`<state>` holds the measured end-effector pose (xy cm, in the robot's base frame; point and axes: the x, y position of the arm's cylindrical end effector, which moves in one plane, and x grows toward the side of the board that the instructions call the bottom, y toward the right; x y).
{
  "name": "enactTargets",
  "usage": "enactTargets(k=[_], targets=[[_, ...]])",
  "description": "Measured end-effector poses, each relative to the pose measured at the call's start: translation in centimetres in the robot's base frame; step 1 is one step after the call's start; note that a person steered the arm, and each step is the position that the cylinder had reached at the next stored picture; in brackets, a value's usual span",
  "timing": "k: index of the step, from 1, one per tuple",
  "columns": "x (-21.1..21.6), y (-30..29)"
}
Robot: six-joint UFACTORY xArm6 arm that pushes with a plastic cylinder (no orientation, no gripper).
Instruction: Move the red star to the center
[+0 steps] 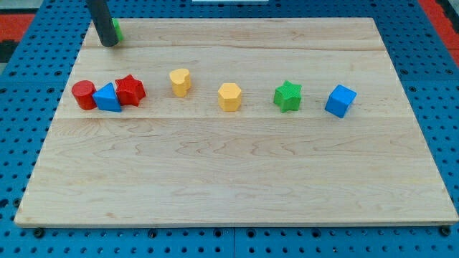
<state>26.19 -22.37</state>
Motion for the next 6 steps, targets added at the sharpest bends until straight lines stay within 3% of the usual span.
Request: enactTargets(k=[3, 6], targets=[[0.0, 0.6], [2.3, 13.0]])
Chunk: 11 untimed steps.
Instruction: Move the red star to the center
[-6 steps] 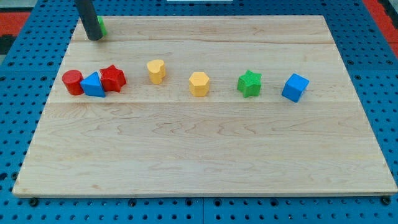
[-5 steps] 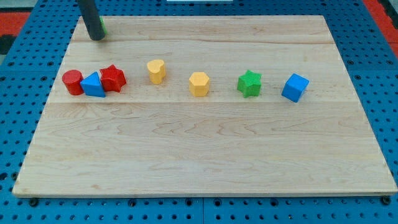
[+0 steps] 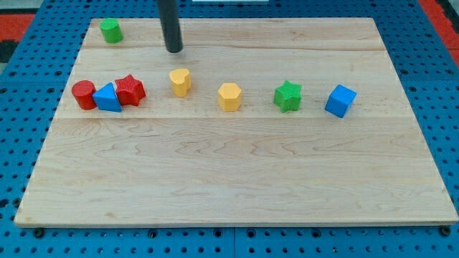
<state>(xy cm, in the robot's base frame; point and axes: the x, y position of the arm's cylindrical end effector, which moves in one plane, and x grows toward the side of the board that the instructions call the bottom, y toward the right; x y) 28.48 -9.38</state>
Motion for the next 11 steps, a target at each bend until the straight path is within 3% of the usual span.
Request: enactTargets(k=[4, 5, 6, 8, 11], targets=[[3.7, 0.0], [4.0, -1.6], [4.0, -6.9], [10.4, -8.9], [20.8, -7.2]])
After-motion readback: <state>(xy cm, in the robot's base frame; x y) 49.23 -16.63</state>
